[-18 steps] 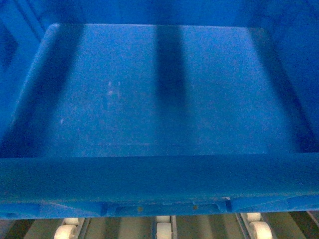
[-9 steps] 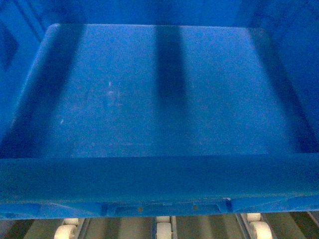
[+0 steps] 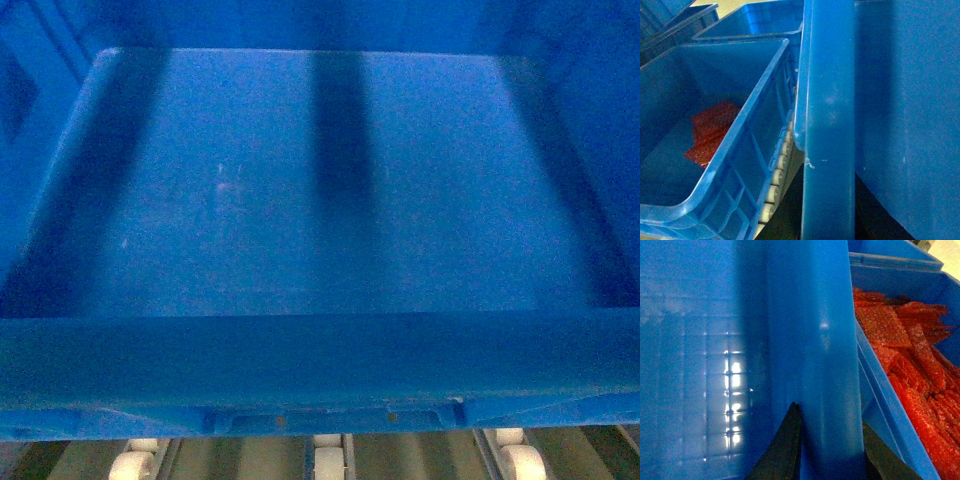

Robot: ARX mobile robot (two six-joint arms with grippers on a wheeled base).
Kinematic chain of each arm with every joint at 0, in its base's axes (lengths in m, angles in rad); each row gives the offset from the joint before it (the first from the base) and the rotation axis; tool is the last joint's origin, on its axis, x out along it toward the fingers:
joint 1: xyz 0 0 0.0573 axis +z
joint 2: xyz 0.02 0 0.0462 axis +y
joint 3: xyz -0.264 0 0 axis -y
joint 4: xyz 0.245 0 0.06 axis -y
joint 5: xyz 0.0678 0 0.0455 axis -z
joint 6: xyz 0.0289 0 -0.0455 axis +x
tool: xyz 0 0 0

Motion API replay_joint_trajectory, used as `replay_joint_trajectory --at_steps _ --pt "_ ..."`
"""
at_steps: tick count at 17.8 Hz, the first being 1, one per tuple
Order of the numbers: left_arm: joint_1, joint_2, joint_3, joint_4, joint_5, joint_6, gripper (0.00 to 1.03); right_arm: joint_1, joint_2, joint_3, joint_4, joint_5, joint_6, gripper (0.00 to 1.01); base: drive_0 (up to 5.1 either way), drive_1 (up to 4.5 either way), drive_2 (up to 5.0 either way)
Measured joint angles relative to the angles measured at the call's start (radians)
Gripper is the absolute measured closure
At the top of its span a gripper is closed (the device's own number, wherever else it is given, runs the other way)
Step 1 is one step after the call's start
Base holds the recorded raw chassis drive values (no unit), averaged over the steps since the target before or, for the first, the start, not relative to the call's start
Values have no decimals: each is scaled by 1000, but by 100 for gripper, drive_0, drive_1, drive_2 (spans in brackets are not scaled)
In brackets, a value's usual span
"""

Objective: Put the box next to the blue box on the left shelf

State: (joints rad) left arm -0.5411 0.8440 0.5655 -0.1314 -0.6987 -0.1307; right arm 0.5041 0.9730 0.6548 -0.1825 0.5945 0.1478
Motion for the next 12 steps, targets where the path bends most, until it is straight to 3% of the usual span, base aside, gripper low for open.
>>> replay_joint_trajectory --at_steps 12 --pt "0 0 0 0 0 0 92 0 0 0 0 0 0 84 0 0 0"
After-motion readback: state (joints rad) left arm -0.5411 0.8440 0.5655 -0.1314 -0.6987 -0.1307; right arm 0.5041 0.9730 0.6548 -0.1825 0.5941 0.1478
